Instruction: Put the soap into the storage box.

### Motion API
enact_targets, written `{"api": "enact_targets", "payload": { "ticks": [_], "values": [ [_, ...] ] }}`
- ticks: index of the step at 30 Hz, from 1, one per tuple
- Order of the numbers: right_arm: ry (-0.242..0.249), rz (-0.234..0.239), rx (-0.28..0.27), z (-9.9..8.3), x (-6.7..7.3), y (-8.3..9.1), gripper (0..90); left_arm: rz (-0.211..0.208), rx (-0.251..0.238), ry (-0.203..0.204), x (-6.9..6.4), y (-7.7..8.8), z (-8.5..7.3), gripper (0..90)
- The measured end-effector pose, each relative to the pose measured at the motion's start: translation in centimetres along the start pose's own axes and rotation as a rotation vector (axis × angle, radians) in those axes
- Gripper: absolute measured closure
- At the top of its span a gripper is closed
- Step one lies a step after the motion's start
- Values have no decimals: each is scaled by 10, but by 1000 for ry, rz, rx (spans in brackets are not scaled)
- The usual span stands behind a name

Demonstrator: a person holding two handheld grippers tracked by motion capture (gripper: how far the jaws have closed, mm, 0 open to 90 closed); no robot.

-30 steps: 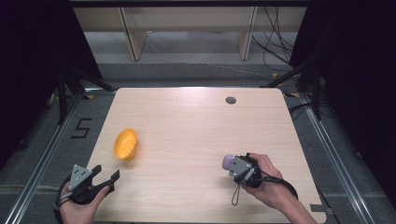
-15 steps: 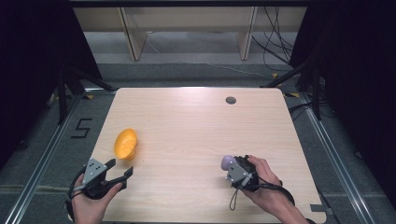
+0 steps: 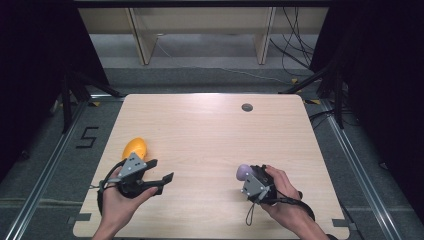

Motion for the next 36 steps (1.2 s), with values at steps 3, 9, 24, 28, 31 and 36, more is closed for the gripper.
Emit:
{"api": "enact_targets", "payload": {
  "ticks": [3, 9, 24, 28, 31, 36],
  "values": [
    [2, -6, -2, 0, 0, 0, 502, -38, 10, -21, -10, -11, 7, 267],
    [9, -5, -10, 1, 1, -1, 502, -102, 59, -55, -29, -31, 16, 268],
    [24, -26, -16, 3, 0, 0, 502, -266, 93, -31, -74, -89, 38, 276],
    [41, -16, -32, 4, 0, 0, 502, -284, 107, -8, -83, -102, 41, 276],
    [22, -20, -31, 4, 2, 0, 502, -294, 113, -2, -90, -110, 44, 276],
    [47, -23, -42, 6, 0, 1, 502, -322, 149, -19, -100, -122, 45, 286]
  ]
}}
Point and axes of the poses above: each handheld gripper's, and its own axes: y roughly backward along the jaws, z roughly out of its top, x roughly to its left, the point moved 3 cm from there along -y, roughly forward along the jaws, and after that the axes turned 5 degrees about y, right-handed, at the moved point
